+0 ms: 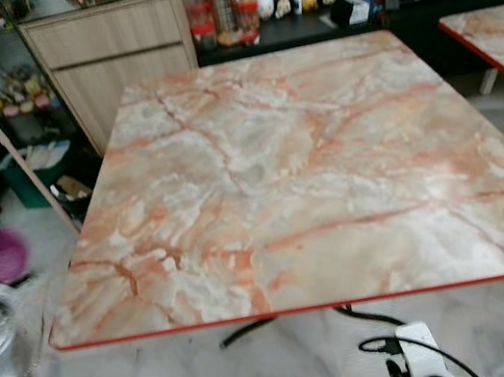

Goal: Setting the table

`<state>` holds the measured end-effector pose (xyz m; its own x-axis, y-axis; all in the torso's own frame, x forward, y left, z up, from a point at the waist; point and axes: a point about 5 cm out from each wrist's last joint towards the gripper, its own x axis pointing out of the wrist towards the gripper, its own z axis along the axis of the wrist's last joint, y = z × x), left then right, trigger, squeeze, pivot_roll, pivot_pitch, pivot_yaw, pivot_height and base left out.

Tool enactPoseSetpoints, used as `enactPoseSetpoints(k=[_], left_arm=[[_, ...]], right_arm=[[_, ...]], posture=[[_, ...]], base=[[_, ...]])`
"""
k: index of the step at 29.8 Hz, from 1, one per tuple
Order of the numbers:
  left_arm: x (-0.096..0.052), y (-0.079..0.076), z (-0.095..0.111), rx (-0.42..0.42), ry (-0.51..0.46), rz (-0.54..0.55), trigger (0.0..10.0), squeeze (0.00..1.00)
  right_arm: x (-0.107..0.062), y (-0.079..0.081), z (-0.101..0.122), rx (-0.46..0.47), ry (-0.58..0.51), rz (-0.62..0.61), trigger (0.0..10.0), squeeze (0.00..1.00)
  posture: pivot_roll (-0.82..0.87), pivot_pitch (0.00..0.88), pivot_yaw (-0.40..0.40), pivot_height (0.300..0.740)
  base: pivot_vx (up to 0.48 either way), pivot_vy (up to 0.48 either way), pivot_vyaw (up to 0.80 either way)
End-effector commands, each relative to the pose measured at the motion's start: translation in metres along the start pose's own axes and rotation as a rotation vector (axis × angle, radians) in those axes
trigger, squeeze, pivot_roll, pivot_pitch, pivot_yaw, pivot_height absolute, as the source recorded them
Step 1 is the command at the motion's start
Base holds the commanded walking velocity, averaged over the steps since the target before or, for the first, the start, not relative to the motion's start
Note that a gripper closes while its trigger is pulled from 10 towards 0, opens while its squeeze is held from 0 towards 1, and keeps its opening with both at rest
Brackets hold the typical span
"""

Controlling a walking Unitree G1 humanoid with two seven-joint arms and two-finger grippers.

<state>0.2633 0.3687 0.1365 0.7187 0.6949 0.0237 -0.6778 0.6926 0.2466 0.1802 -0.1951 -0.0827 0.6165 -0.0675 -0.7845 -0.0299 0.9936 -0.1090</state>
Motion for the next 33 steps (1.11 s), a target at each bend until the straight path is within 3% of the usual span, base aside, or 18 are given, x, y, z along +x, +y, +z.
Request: enactPoseSetpoints(k=[1,5,8,11,12,16,19,21,23,26,29,33], left_arm=[[-0.003,0.01,-0.026,0.207,0.068,0.029,10.0,0.0],[-0.013,0.018,-0.06,0.477,0.14,0.013,10.0,0.0],[-0.031,0.021,-0.096,0.499,0.269,-0.002,10.0,0.0],[-0.042,0.02,-0.113,0.505,0.339,-0.022,10.0,0.0],[-0.056,0.017,-0.133,0.499,0.424,-0.059,10.0,0.0],[-0.076,0.006,-0.155,0.421,0.533,-0.142,10.0,0.0],[-0.104,-0.025,-0.174,0.359,0.602,-0.356,10.0,0.0],[-0.116,-0.039,-0.179,0.322,0.62,-0.424,10.0,0.0],[-0.123,-0.046,-0.182,0.261,0.641,-0.431,10.0,0.0],[-0.124,-0.048,-0.183,0.241,0.647,-0.431,10.0,0.0],[-0.146,-0.062,-0.194,0.138,0.753,-0.415,10.0,0.0],[-0.148,-0.064,-0.194,0.121,0.752,-0.407,10.0,0.0]], right_arm=[[0.0,0.002,0.0,0.015,0.0,0.0,10.0,0.0],[0.0,0.002,0.0,0.018,0.002,0.0,10.0,0.0],[0.0,0.002,-0.001,0.022,0.002,-0.002,10.0,0.0],[0.0,0.002,-0.001,0.022,0.002,-0.002,10.0,0.0],[0.0,0.003,-0.001,0.018,0.004,-0.001,10.0,0.0],[0.0,0.002,-0.001,0.017,0.006,-0.002,10.0,0.0],[0.0,0.001,0.001,0.016,0.004,-0.003,10.0,0.0],[0.001,0.001,0.002,0.017,0.0,-0.003,10.0,0.0],[0.001,0.001,0.003,0.019,-0.002,-0.003,10.0,0.0],[0.001,0.001,0.003,0.019,-0.003,-0.003,10.0,0.0],[0.002,0.002,0.005,0.024,-0.006,0.002,10.0,0.0],[0.001,0.001,0.005,0.026,-0.006,0.001,10.0,0.0]], posture=[[0.03,0.0,0.033,0.732],[0.02,0.0,0.038,0.732],[0.01,0.0,0.041,0.732],[0.01,0.0,0.04,0.732],[0.01,0.0,0.04,0.732],[0.01,0.0,0.037,0.732],[0.01,0.0,0.035,0.732],[0.01,0.0,0.034,0.732],[0.01,0.0,0.034,0.732],[0.01,0.0,0.034,0.732],[0.0,0.0,0.03,0.732],[0.0,0.0,0.029,0.732]], base=[[0.0,0.0,0.0],[0.0,0.0,0.0],[0.0,0.0,0.0],[0.0,0.0,0.0],[0.0,0.0,0.0],[0.0,0.0,0.0],[0.0,0.0,0.0],[0.0,0.0,0.0],[0.0,0.0,0.0],[0.0,0.0,0.0],[0.0,0.0,0.0],[0.0,0.0,0.0]])
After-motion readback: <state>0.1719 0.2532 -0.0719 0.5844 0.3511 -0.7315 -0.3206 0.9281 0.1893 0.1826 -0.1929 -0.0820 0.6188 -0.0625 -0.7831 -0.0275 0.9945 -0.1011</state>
